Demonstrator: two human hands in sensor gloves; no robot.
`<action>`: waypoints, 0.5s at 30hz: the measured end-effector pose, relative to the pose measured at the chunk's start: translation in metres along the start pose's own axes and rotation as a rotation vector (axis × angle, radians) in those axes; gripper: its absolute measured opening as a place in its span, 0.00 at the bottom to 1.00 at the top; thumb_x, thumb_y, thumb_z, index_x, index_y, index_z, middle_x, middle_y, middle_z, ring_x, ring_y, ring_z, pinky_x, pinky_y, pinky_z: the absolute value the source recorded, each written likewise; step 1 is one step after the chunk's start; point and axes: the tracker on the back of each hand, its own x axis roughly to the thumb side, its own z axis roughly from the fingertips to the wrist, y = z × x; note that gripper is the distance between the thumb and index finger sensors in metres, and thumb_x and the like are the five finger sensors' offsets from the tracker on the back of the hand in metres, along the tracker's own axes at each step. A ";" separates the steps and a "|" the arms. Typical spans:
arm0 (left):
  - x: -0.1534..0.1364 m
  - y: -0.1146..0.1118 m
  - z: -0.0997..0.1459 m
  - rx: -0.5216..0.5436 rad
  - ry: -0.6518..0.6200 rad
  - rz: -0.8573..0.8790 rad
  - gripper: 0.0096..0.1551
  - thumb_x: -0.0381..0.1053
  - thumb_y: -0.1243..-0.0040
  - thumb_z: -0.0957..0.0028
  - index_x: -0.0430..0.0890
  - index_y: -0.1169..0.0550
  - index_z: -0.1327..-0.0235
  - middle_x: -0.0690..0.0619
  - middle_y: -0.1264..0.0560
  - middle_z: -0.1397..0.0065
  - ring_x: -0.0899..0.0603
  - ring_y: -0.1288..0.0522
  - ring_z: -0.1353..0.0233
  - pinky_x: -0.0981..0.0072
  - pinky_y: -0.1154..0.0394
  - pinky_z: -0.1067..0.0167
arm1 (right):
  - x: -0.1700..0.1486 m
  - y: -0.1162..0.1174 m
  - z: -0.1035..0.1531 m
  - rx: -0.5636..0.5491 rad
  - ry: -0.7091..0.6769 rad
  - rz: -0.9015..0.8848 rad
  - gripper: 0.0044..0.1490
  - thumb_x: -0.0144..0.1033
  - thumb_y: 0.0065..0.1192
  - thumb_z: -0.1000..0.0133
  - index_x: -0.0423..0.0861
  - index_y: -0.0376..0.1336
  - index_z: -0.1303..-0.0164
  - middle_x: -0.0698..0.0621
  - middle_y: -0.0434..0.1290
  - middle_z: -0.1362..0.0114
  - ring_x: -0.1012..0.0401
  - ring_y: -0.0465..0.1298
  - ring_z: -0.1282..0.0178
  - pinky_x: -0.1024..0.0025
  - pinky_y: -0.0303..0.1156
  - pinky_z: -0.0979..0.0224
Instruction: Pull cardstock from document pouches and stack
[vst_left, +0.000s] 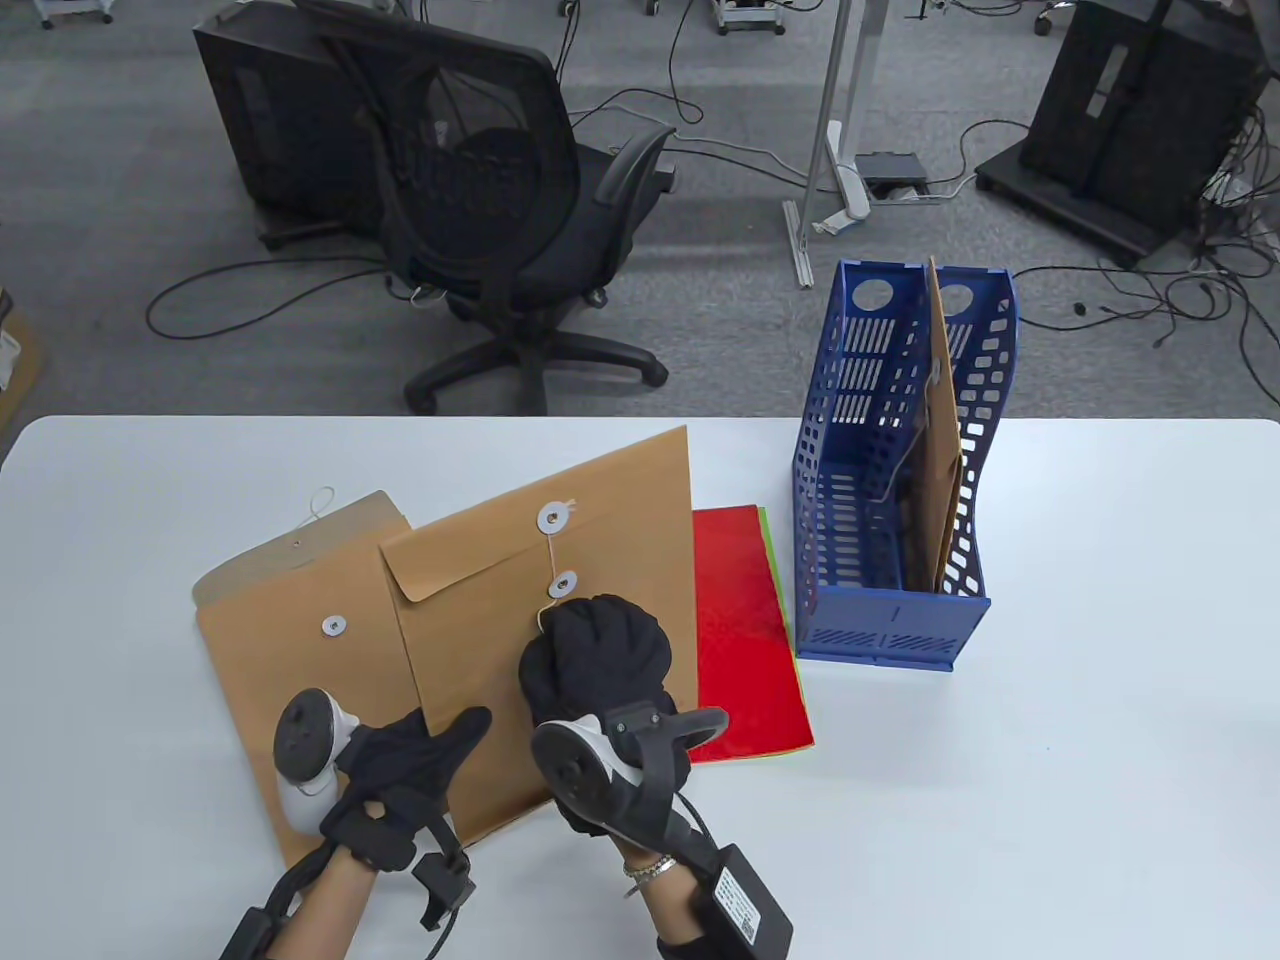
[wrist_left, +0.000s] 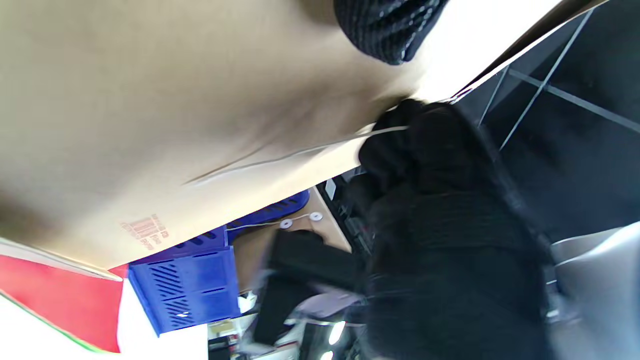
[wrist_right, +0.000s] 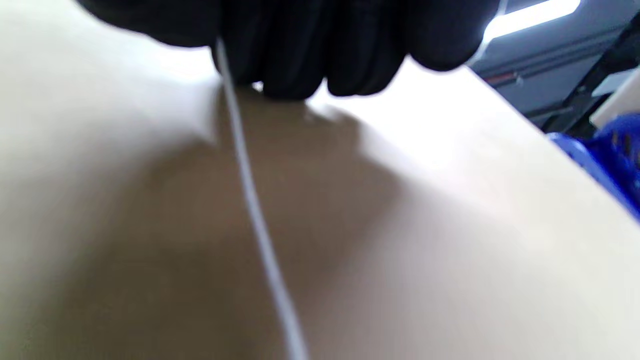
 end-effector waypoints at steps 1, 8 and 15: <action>0.001 -0.001 0.000 -0.018 0.001 -0.033 0.29 0.54 0.44 0.43 0.61 0.32 0.27 0.44 0.22 0.28 0.40 0.19 0.33 0.49 0.22 0.42 | 0.000 -0.006 -0.001 -0.036 0.004 0.001 0.25 0.47 0.55 0.42 0.42 0.69 0.46 0.46 0.74 0.40 0.46 0.72 0.35 0.45 0.69 0.32; 0.001 0.001 -0.002 -0.106 -0.026 0.002 0.28 0.55 0.44 0.43 0.62 0.31 0.28 0.46 0.21 0.29 0.41 0.18 0.33 0.50 0.22 0.42 | -0.035 -0.035 -0.007 -0.219 0.103 0.067 0.25 0.45 0.54 0.42 0.40 0.69 0.47 0.44 0.74 0.40 0.45 0.72 0.36 0.44 0.68 0.34; -0.002 0.004 -0.002 -0.077 -0.045 0.133 0.28 0.55 0.44 0.43 0.62 0.31 0.28 0.47 0.21 0.29 0.42 0.18 0.33 0.50 0.22 0.41 | -0.064 -0.024 -0.008 -0.086 0.177 0.070 0.24 0.42 0.57 0.44 0.38 0.71 0.49 0.42 0.75 0.42 0.43 0.72 0.37 0.42 0.67 0.34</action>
